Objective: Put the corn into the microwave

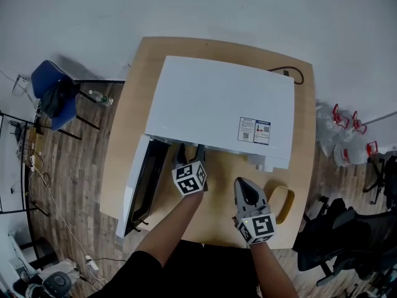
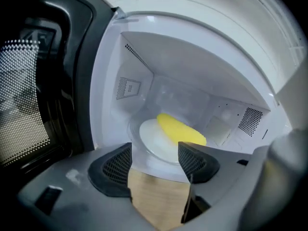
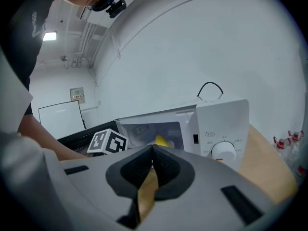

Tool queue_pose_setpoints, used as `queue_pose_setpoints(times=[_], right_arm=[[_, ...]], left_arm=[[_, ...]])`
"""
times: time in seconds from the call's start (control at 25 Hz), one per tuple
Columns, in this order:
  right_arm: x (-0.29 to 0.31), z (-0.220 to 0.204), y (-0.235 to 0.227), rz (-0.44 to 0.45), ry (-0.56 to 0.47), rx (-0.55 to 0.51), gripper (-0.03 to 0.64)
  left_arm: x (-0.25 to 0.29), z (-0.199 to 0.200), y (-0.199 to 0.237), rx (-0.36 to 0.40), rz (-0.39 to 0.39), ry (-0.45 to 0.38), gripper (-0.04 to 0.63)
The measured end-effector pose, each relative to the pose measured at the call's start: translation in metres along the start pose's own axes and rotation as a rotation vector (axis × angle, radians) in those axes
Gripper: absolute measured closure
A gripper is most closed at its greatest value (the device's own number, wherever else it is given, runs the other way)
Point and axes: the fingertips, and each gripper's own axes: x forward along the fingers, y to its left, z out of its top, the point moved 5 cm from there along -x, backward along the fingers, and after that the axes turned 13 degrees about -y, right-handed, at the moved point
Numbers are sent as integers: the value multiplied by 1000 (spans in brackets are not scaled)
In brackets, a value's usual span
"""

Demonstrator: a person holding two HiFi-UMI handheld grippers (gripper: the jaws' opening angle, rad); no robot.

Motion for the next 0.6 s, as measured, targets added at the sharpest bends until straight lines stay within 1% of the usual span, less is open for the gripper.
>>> queue_pose_setpoints(times=[0.2, 0.44, 0.52, 0.6], right_arm=[[-15, 7, 5, -6, -12, -34, 557], [-50, 18, 21, -44, -37, -71, 557], [-65, 20, 29, -69, -40, -78, 557], [-81, 21, 36, -94, -45, -80, 557]], left_arm=[[-32, 14, -7, -6, -50, -19, 319], [-91, 38, -16, -15, -137, -51, 319], [-115, 43, -18, -3, -169, -60, 319], [-144, 49, -22, 33, -210, -76, 319]])
